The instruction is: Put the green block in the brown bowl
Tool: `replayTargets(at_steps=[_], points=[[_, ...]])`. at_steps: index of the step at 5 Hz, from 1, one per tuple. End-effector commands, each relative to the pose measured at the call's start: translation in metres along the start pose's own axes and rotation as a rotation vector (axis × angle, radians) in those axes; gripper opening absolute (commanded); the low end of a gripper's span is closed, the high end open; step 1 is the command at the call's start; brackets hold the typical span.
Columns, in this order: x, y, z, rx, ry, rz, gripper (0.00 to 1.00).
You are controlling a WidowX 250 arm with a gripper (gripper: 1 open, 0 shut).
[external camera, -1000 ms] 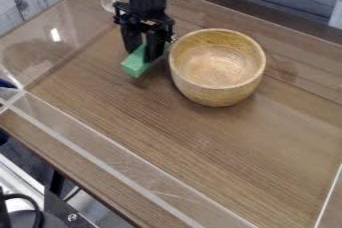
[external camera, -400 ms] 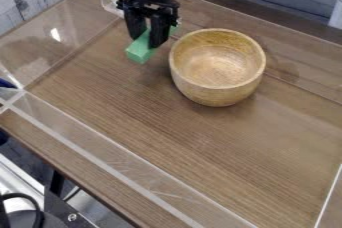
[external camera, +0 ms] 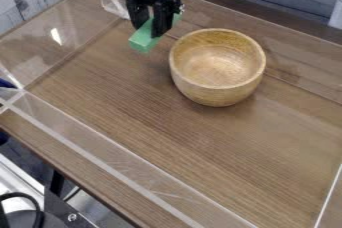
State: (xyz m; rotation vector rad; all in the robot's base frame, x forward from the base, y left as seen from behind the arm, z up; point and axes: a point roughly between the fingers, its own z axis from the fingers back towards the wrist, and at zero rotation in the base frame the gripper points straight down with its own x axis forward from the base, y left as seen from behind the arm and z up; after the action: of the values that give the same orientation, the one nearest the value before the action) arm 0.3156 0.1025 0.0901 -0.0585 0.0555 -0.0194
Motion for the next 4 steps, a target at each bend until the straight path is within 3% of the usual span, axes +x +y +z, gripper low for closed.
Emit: replayTargets(at_steps=[1, 3, 4], points=[[0.015, -0.016, 0.047, 0.028, -0.135, -0.044, 0.00], [0.029, -0.062, 0.059, 0.002, -0.165, -0.143, 0.00], [0.034, -0.083, 0.055, -0.010, -0.163, -0.192, 0.00]])
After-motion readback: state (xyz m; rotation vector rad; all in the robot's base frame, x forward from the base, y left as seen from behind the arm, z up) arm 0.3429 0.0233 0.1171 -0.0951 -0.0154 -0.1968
